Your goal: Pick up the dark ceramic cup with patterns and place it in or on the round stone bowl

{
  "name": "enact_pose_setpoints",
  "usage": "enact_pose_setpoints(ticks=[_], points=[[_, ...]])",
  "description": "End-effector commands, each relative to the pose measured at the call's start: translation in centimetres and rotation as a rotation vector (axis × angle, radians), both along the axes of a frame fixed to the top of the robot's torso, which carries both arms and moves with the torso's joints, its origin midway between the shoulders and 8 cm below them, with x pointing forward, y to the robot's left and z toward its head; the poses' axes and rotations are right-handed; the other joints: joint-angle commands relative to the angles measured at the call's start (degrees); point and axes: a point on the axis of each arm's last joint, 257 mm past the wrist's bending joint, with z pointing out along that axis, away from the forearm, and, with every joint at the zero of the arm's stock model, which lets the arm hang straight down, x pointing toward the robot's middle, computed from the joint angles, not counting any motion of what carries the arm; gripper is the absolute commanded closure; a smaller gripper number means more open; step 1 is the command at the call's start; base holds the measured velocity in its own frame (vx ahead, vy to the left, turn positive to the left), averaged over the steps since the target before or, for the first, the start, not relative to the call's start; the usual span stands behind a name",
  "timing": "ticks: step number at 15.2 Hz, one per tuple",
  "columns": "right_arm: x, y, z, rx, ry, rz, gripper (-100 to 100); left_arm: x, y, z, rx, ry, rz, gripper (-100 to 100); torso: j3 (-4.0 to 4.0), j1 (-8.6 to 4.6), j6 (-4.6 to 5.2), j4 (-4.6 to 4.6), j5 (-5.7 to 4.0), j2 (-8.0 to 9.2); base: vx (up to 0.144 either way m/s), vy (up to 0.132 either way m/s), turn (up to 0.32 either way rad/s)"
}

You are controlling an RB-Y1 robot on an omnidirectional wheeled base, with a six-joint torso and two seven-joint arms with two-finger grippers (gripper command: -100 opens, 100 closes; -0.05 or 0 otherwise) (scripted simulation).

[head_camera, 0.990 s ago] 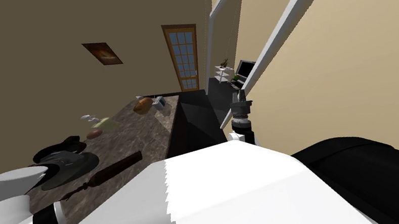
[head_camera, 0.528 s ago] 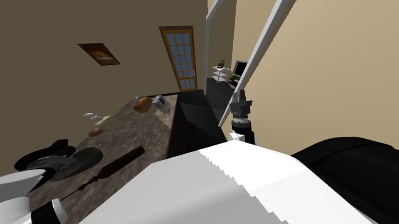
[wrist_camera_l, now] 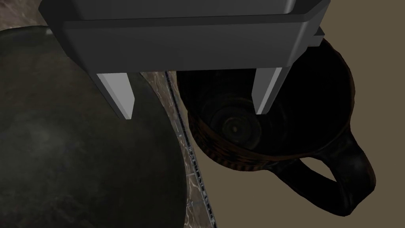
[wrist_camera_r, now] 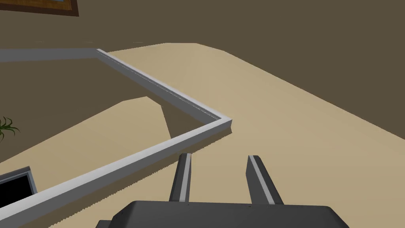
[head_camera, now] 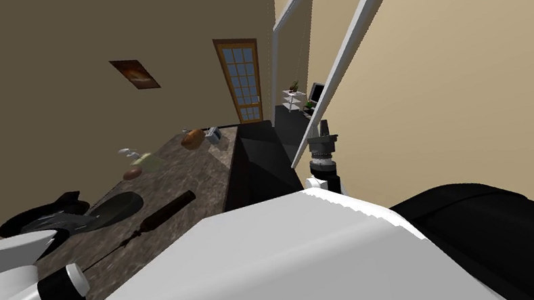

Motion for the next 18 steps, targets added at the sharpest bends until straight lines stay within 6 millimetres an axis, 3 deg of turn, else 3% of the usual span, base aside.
enact_pose_setpoints(ticks=[1, 3, 5, 6, 7, 10, 16, 18], points=[[0.0, 0.0, 0.0, 0.0, 0.0, 0.0, 0, 0.0, 0.0, 0.0, 0.0, 0.0, 0.0, -100, 0.0, 0.0, 0.0, 0.0, 0.0, 0.0, -0.006, 0.002, 0.002], [0.0, 0.0, 0.0, 0.0, 0.0, 0.0, 0, 0.0, 0.0, 0.0, 0.0, 0.0, 0.0, -100, -0.06, -0.02, 0.01, -0.02, -0.01, -0.09, 0.0, 0.0, 0.0], [0.0, 0.0, 0.0, 0.0, 0.0, 0.0, 0, -2.4, 1.2, -0.2, -0.016, 0.016, 0.046, -100, -0.08, -0.02, 0.14, -0.03, -0.04, -0.13, -0.032, 0.022, -0.272], [0.0, 0.0, 0.0, 0.0, 0.0, 0.0, 0, -2.4, 1.2, -0.2, -0.016, 0.016, 0.046, -100, -0.09, 0.0, 0.28, -0.02, -0.07, -0.14, -0.051, 0.049, -0.207], [0.0, 0.0, 0.0, 0.0, 0.0, 0.0, 0, -4.1, 2.0, -0.3, -0.027, 0.025, 0.078, -100, -0.08, 0.03, 0.25, -0.01, -0.07, -0.14, -0.048, 0.046, -0.266], [0.0, 0.0, 0.0, 0.0, 0.0, 0.0, 0, -5.7, 2.7, -0.4, -0.037, 0.034, 0.109, -100, -0.09, 0.03, 0.25, -0.01, -0.07, -0.15, -0.049, 0.038, -0.208], [0.0, 0.0, 0.0, 0.0, 0.0, 0.0, 0, -6.5, 3.0, -0.4, -0.042, 0.038, 0.125, -100, -0.14, -0.17, 0.18, -0.04, -0.08, -0.24, -0.021, 0.002, -0.056], [0.0, 0.0, 0.0, 0.0, 0.0, 0.0, 0, -8.2, 3.6, -0.4, -0.052, 0.046, 0.156, -100, -0.14, -0.17, 0.15, -0.04, -0.07, -0.23, -0.028, -0.028, -0.093]])
